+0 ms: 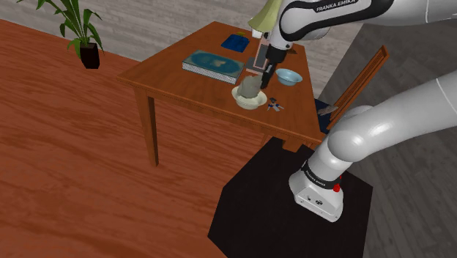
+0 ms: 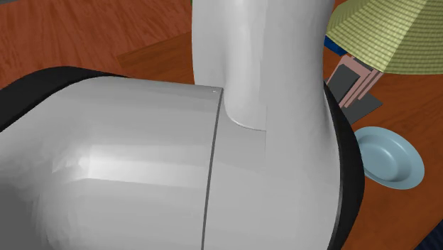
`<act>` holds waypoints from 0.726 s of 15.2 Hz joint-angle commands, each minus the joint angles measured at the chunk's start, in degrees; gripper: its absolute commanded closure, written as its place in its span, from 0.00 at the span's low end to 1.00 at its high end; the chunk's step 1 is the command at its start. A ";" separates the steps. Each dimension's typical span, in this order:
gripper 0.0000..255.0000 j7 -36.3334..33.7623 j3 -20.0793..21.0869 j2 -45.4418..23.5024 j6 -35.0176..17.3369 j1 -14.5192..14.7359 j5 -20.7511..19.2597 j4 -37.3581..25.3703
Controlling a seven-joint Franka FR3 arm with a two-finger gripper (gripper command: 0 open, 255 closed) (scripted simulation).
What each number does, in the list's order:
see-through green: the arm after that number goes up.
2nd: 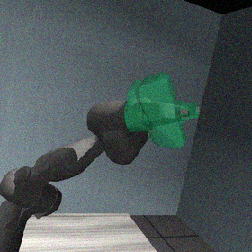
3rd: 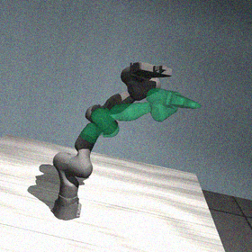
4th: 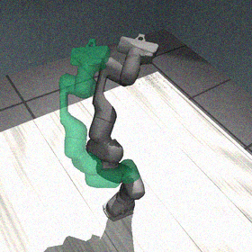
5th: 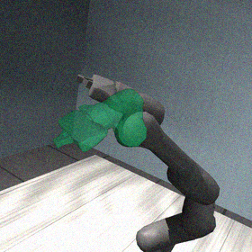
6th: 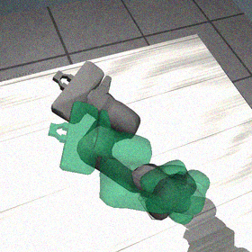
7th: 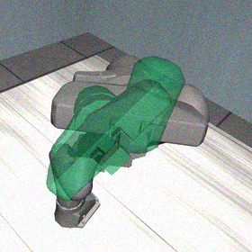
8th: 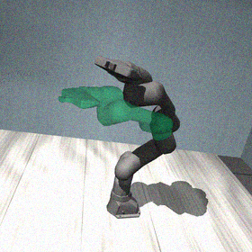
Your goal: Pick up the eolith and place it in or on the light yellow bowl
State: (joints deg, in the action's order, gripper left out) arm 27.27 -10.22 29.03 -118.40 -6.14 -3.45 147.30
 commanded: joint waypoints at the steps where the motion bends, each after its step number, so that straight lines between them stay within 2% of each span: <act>1: 1.00 0.13 -0.17 -0.45 -1.55 -0.05 -0.07 1.08; 11: 1.00 0.54 -0.94 -4.23 -9.68 0.14 -0.05 5.44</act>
State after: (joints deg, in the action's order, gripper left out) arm 27.85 -11.17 25.18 -127.48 -6.08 -3.58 152.53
